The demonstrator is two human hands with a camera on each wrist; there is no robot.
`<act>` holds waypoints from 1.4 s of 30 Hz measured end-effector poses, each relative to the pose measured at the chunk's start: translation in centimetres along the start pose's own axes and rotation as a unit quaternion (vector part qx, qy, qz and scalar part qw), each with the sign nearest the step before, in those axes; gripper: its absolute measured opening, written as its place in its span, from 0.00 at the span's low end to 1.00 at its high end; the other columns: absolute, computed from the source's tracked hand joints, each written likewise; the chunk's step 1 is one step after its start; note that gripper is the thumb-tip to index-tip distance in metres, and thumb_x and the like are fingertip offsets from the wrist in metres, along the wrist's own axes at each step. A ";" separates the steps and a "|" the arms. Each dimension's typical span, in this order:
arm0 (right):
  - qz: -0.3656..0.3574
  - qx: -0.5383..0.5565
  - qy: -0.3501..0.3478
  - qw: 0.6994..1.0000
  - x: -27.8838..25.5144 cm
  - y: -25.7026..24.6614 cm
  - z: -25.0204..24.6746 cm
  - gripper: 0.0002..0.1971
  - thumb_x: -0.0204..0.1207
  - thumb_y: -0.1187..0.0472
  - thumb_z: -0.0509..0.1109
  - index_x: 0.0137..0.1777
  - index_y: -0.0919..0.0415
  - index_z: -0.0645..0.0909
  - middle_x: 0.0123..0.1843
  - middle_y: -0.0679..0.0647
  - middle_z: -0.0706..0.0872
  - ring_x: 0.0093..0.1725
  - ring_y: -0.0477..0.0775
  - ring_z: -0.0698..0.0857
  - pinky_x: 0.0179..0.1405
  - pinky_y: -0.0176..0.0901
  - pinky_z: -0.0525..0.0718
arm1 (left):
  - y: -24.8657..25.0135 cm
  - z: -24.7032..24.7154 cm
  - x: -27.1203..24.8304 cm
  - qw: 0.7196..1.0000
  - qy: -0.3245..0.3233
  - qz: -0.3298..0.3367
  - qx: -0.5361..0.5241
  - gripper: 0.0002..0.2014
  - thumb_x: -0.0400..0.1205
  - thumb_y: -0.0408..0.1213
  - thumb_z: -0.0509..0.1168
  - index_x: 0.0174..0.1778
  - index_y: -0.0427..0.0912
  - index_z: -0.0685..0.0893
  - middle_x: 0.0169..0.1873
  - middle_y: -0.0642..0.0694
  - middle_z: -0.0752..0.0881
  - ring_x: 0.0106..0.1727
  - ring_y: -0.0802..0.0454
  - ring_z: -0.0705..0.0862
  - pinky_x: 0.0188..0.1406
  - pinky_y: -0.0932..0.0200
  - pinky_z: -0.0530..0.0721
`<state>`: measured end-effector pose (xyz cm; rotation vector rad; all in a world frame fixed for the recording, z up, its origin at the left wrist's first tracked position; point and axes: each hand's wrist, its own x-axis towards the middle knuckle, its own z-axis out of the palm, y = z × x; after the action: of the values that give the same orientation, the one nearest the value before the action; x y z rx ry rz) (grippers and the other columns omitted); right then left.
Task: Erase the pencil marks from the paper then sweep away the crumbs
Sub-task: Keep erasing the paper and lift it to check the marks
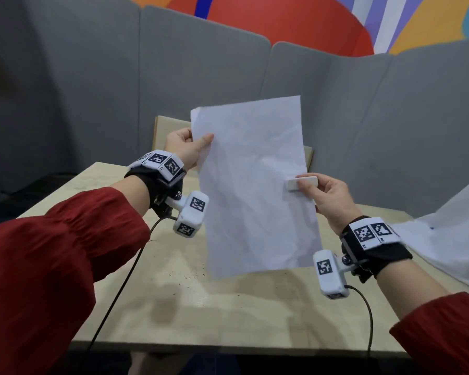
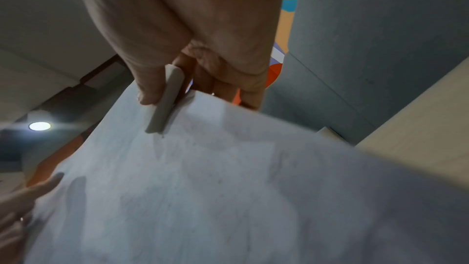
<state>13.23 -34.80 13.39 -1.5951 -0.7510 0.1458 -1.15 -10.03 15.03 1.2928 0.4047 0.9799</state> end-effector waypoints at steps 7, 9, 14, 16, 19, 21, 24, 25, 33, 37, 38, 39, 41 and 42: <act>0.009 -0.034 0.070 0.997 0.3 2.6 -0.3 0.06 0.82 0.59 0.67 0.44 0.52 0.82 0.42 0.54 0.84 0.43 0.51 0.81 0.48 0.46 0.79 | -2.8 1.0 -0.8 0.994 0.014 -0.010 0.110 0.06 0.83 0.34 0.68 0.52 0.35 0.84 0.54 0.34 0.88 0.54 0.36 0.88 0.56 0.39 0.86; 0.020 -0.022 0.104 0.994 0.8 2.7 -0.7 0.06 0.84 0.60 0.65 0.45 0.52 0.78 0.45 0.53 0.85 0.43 0.51 0.82 0.49 0.49 0.80 | -4.1 1.0 -1.0 0.990 0.019 -0.030 0.136 0.03 0.84 0.34 0.66 0.50 0.38 0.82 0.54 0.34 0.88 0.51 0.39 0.87 0.55 0.43 0.86; 0.078 0.025 0.078 0.994 1.0 3.6 -0.1 0.08 0.84 0.68 0.60 0.60 0.62 0.67 0.45 0.58 0.80 0.40 0.54 0.82 0.41 0.50 0.85 | -8.3 1.3 -2.1 0.960 -0.010 -0.097 0.262 0.12 0.84 0.31 0.59 0.61 0.30 0.80 0.56 0.37 0.85 0.58 0.38 0.85 0.60 0.44 0.83; 0.103 -0.086 0.026 0.991 0.9 5.5 0.5 0.08 0.82 0.63 0.63 0.56 0.62 0.67 0.40 0.56 0.77 0.37 0.55 0.78 0.32 0.47 0.82 | -9.8 1.5 -2.6 0.945 -0.032 -0.111 0.307 0.16 0.84 0.28 0.56 0.67 0.30 0.77 0.60 0.37 0.83 0.61 0.37 0.83 0.60 0.49 0.81; 0.103 -0.354 -0.039 0.929 0.9 8.0 1.3 0.11 0.83 0.54 0.60 0.49 0.61 0.65 0.37 0.53 0.73 0.38 0.57 0.74 0.40 0.47 0.72 | -11.8 1.2 -3.0 0.916 -0.069 -0.138 0.370 0.19 0.86 0.28 0.53 0.74 0.34 0.70 0.64 0.38 0.79 0.65 0.39 0.79 0.53 0.57 0.73; 0.069 -0.460 -0.038 0.885 1.0 8.7 1.5 0.12 0.86 0.52 0.56 0.52 0.63 0.67 0.44 0.59 0.78 0.47 0.64 0.78 0.43 0.49 0.70 | -13.0 0.6 -2.7 0.895 -0.086 -0.143 0.414 0.22 0.86 0.30 0.53 0.78 0.36 0.65 0.68 0.36 0.77 0.66 0.39 0.78 0.53 0.56 0.71; 0.047 -0.487 -0.054 0.870 1.7 9.6 1.5 0.18 0.87 0.50 0.51 0.53 0.65 0.74 0.52 0.65 0.83 0.54 0.68 0.80 0.48 0.52 0.73 | -14.5 -0.3 -2.1 0.865 -0.105 -0.159 0.463 0.22 0.85 0.31 0.54 0.77 0.38 0.63 0.59 0.37 0.80 0.54 0.39 0.79 0.51 0.51 0.77; 0.056 -0.496 -0.088 0.862 2.0 9.9 1.7 0.20 0.87 0.49 0.51 0.53 0.65 0.76 0.52 0.64 0.83 0.54 0.67 0.81 0.49 0.51 0.74 | -14.8 -0.5 -1.9 0.856 -0.111 -0.164 0.478 0.23 0.85 0.32 0.55 0.78 0.39 0.63 0.57 0.38 0.79 0.53 0.39 0.79 0.52 0.49 0.79; 0.077 -0.573 -0.256 0.775 3.8 12.3 4.6 0.10 0.82 0.57 0.61 0.58 0.60 0.78 0.59 0.59 0.83 0.49 0.57 0.77 0.45 0.42 0.73 | -15.0 -1.1 -0.6 0.751 -0.229 -0.011 0.619 0.33 0.77 0.33 0.73 0.78 0.38 0.71 0.79 0.36 0.65 0.78 0.42 0.66 0.73 0.55 0.65; 0.054 -0.567 -0.269 0.776 5.4 11.9 6.6 0.10 0.83 0.54 0.63 0.57 0.57 0.81 0.55 0.55 0.83 0.50 0.56 0.78 0.46 0.43 0.75 | -15.9 0.2 -0.4 0.694 -0.317 -0.016 0.646 0.28 0.77 0.48 0.74 0.72 0.44 0.80 0.74 0.45 0.77 0.74 0.45 0.74 0.70 0.55 0.70; 0.050 -0.568 -0.273 0.775 5.7 11.8 7.2 0.11 0.83 0.53 0.63 0.58 0.57 0.82 0.53 0.54 0.83 0.50 0.55 0.78 0.47 0.43 0.76 | -16.2 0.4 -0.4 0.676 -0.335 -0.031 0.656 0.33 0.74 0.54 0.75 0.74 0.45 0.78 0.74 0.47 0.76 0.74 0.45 0.74 0.71 0.53 0.71; 0.045 -0.572 -0.276 0.771 6.0 11.8 7.8 0.12 0.82 0.54 0.64 0.58 0.58 0.83 0.53 0.53 0.82 0.50 0.55 0.78 0.47 0.44 0.77 | -16.6 0.7 -0.4 0.656 -0.349 -0.041 0.668 0.40 0.71 0.59 0.75 0.76 0.45 0.75 0.76 0.47 0.75 0.75 0.45 0.73 0.72 0.52 0.71; 0.040 -0.582 -0.276 0.764 6.6 11.8 9.0 0.11 0.81 0.55 0.66 0.57 0.60 0.84 0.51 0.54 0.83 0.49 0.55 0.79 0.44 0.43 0.76 | -17.2 1.0 -0.3 0.621 -0.375 -0.046 0.686 0.49 0.66 0.67 0.74 0.80 0.46 0.69 0.78 0.47 0.72 0.76 0.44 0.72 0.74 0.47 0.72; 0.035 -0.582 -0.274 0.764 6.8 11.9 9.4 0.11 0.80 0.56 0.67 0.55 0.60 0.86 0.49 0.54 0.84 0.48 0.55 0.80 0.42 0.42 0.75 | -17.3 1.2 -0.3 0.607 -0.388 -0.044 0.692 0.51 0.65 0.69 0.73 0.81 0.46 0.68 0.78 0.47 0.71 0.75 0.43 0.73 0.73 0.46 0.73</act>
<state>18.18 -22.99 2.85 -2.8416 -1.3867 0.2258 6.07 -10.39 -0.77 2.8785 0.5196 -0.3329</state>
